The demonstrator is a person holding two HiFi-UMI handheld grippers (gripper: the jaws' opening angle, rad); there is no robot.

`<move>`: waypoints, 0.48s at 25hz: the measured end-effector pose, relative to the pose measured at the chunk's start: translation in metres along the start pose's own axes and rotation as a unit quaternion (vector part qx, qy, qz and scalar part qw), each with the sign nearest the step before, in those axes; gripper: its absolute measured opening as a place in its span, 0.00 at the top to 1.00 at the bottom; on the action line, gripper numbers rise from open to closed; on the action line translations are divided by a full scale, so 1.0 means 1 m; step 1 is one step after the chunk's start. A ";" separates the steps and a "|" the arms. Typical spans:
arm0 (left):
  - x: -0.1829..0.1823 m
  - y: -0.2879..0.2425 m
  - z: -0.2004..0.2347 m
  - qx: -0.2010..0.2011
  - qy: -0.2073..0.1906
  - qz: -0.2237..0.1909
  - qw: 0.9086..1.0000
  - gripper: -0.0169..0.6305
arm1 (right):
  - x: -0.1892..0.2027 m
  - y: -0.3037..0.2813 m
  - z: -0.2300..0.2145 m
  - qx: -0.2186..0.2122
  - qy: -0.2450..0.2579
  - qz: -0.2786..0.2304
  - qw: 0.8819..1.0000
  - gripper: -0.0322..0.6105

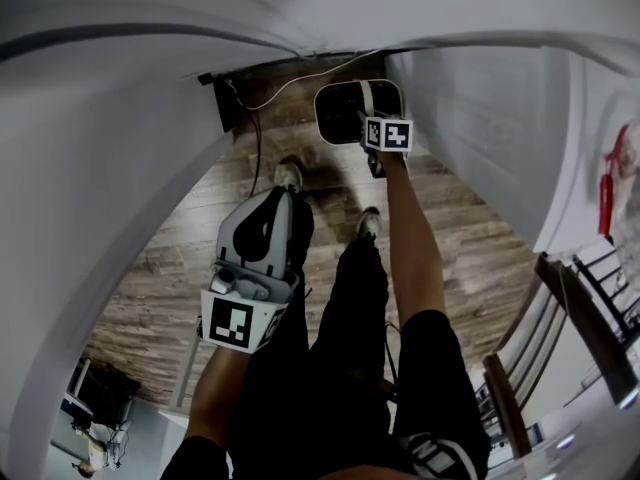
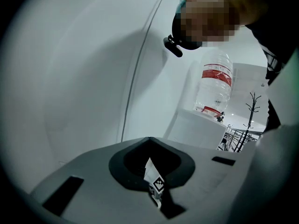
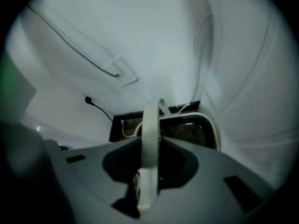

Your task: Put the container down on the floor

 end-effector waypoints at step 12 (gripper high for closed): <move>-0.004 0.002 -0.009 0.004 0.013 -0.009 1.000 0.93 | 0.017 0.016 -0.003 0.056 -0.004 0.032 0.998 0.76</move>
Point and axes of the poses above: the fingertips, and each gripper's own axes: y backward along the fingers, z to its left, x out of its underside, the point moved 1 cm from there along y, backward along the fingers, and after that the axes turned 1 degree about x, right-handed, at the moved point
